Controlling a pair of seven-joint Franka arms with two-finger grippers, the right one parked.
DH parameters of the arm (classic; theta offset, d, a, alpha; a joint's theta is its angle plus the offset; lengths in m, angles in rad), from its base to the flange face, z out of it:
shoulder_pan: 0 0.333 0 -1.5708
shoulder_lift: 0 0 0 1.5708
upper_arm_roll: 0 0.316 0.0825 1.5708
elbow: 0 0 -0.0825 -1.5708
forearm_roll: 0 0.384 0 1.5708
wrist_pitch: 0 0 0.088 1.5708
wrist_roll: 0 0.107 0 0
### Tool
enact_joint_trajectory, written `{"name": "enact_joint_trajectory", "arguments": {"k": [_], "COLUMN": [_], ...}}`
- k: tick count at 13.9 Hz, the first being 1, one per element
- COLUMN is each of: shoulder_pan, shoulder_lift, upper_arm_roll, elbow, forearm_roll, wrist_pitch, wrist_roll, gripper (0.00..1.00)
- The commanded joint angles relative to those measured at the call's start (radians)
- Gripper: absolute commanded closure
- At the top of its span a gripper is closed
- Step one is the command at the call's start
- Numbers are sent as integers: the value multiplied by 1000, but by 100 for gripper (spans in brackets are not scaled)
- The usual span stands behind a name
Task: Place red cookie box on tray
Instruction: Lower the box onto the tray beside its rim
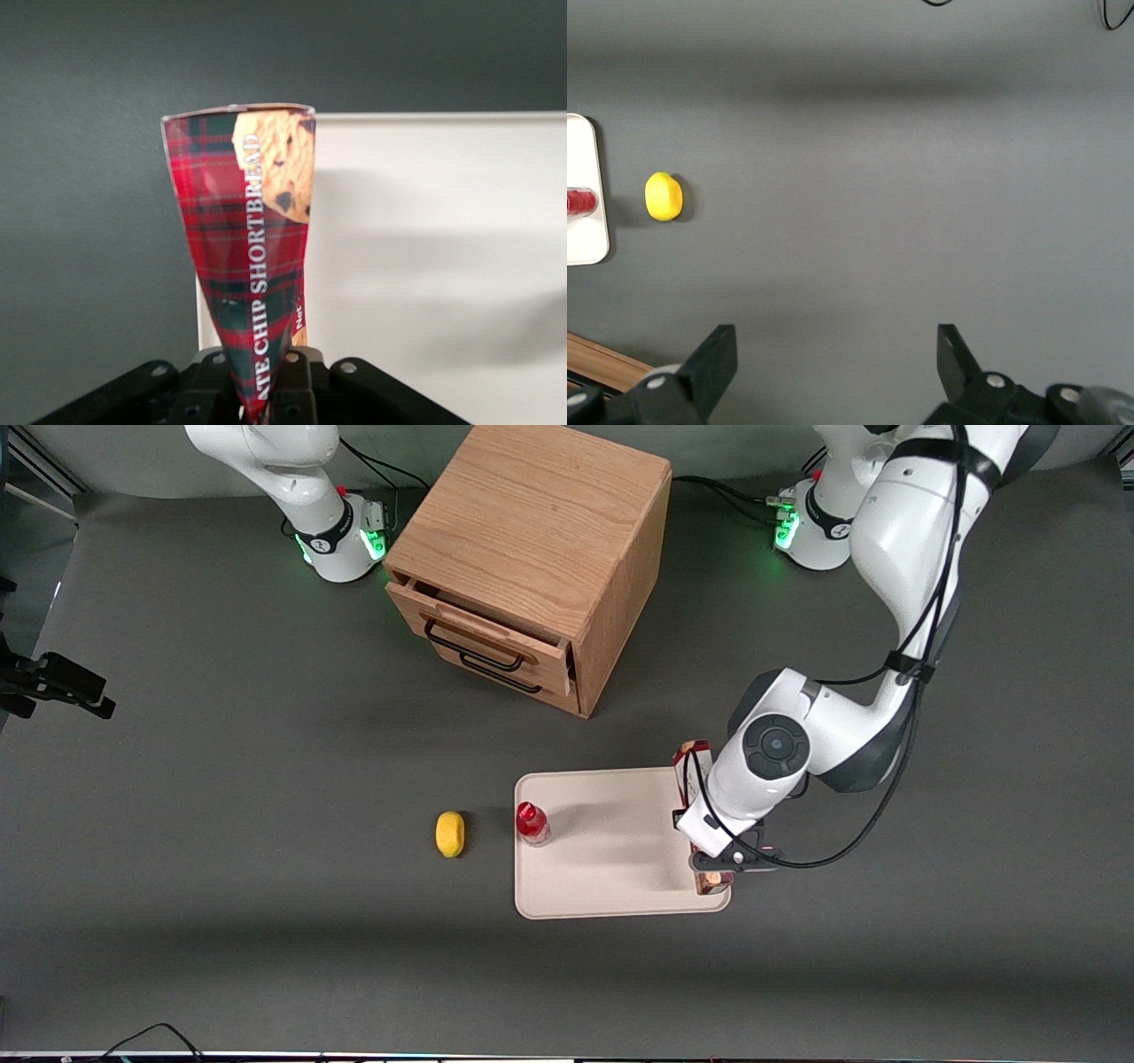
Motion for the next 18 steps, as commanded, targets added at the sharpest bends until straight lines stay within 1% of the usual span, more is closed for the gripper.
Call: {"name": "enact_joint_trajectory", "arguments": {"k": [1, 4, 8, 9, 10, 11, 13, 15, 16, 17, 18], "shoulder_pan": [2, -6, -15, -15, -15, -15, -15, -9, -1, 13, 34], "shoulder_lift": [-16, 11, 37, 42, 45, 45, 41, -2, -43, -94, -143], "upper_arm_roll": [5, 23, 46, 48, 49, 58, 61, 60, 60, 60, 58], "elbow": [-73, -75, -73, -73, -73, -75, -75, -75, -76, -78, -77], "forearm_roll": [67, 75, 75, 74, 74, 77, 74, 48, -4, -79, -133], "wrist_pitch": [76, 119, 127, 127, 136, 155, 180, 173, 154, 118, 58], "wrist_roll": [-69, -78, -80, -80, -80, -80, -80, -84, -78, -69, -54], "gripper": [100, 100, 100, 86, 48, 0, 0, 0, 0, 0, 0]}}
